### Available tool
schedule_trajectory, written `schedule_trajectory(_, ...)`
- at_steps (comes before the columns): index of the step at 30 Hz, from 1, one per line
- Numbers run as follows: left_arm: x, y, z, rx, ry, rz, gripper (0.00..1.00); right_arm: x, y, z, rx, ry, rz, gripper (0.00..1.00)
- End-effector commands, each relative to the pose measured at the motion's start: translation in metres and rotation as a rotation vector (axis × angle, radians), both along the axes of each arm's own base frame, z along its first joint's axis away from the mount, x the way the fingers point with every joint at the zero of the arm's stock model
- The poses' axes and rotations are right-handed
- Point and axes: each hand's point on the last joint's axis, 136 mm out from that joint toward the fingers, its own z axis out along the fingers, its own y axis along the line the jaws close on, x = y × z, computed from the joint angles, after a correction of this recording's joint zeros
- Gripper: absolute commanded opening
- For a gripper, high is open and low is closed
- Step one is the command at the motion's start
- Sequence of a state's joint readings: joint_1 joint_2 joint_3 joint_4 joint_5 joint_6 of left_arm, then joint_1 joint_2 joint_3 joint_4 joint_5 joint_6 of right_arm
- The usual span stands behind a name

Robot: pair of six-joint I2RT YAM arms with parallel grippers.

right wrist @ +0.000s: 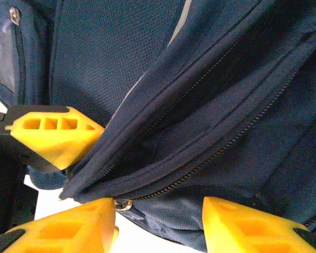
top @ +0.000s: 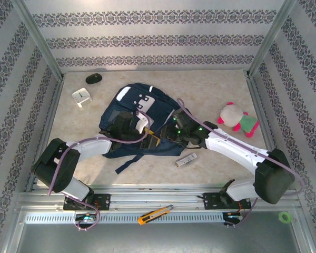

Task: Pack books, pencil case, and school supplies into a backpack

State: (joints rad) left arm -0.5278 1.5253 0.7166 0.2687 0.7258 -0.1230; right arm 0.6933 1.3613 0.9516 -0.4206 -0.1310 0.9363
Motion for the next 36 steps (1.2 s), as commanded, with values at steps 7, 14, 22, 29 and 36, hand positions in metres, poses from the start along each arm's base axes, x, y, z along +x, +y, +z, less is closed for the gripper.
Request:
schedule_trajectory(7,0.0,-0.004,0.031,0.088,-0.171,-0.083,0.78,-0.004,-0.02,0.014,0.027,-0.093,0.008,0.46)
schedule_trajectory(14,-0.018,0.049,0.026,0.401,-0.537,-0.283,0.99,-0.009,-0.021,0.032,0.03,-0.2,0.11,0.46)
schedule_trajectory(22,-0.006,0.051,-0.011,0.559,-0.694,-0.476,1.0,-0.016,-0.014,0.023,0.039,-0.2,0.152,0.48)
schedule_trajectory(29,0.019,0.036,-0.016,0.522,-0.66,-0.36,0.36,-0.018,-0.021,0.018,-0.012,-0.2,0.126,0.48)
schedule_trajectory(36,-0.014,0.013,0.011,0.208,-0.206,-0.205,0.0,-0.024,-0.036,0.027,-0.194,-0.227,0.092,0.48)
